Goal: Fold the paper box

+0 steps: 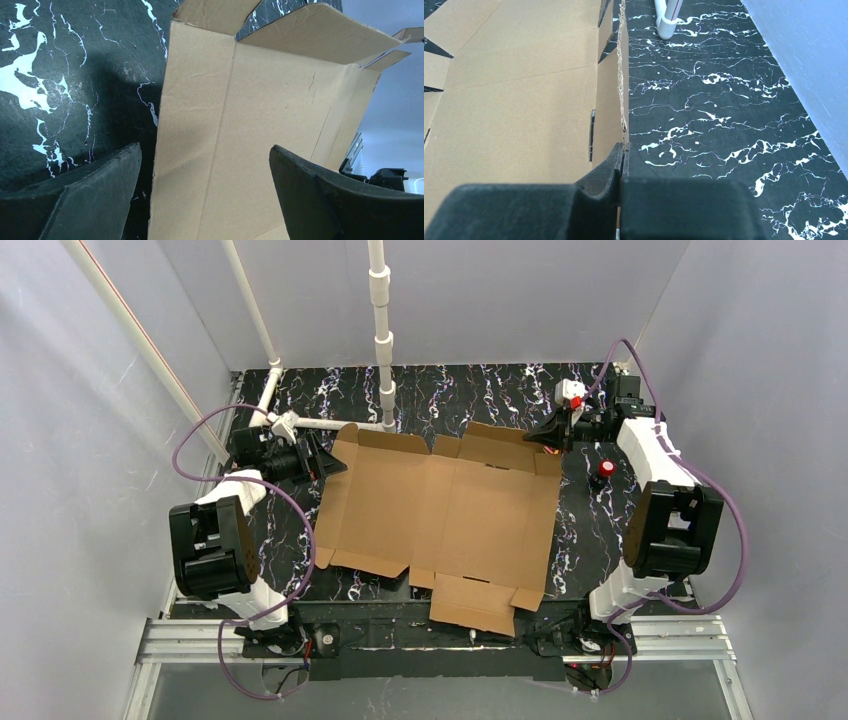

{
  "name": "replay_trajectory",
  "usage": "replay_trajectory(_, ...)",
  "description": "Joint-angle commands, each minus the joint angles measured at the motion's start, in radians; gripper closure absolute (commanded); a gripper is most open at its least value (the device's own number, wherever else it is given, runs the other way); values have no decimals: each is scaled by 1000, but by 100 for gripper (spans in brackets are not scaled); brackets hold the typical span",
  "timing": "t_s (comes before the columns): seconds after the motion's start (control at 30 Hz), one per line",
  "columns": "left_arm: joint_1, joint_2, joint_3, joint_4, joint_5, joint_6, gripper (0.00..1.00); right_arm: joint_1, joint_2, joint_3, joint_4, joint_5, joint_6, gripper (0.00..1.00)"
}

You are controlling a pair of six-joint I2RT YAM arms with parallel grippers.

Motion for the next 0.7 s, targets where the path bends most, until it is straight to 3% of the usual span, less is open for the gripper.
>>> replay_trajectory(0.0,-4,-17,-5,-1,26,17,2,-13,-56,33,-23,-72,-15,99)
replay_trajectory(0.4,-62,-9,-3,-9,130,-16,2,-12,-49,33,-24,-72,-14,99)
replay_trajectory(0.67,-66,-54,-12,-1,136,-123,19,-14,-42,33,-24,-60,-13,99)
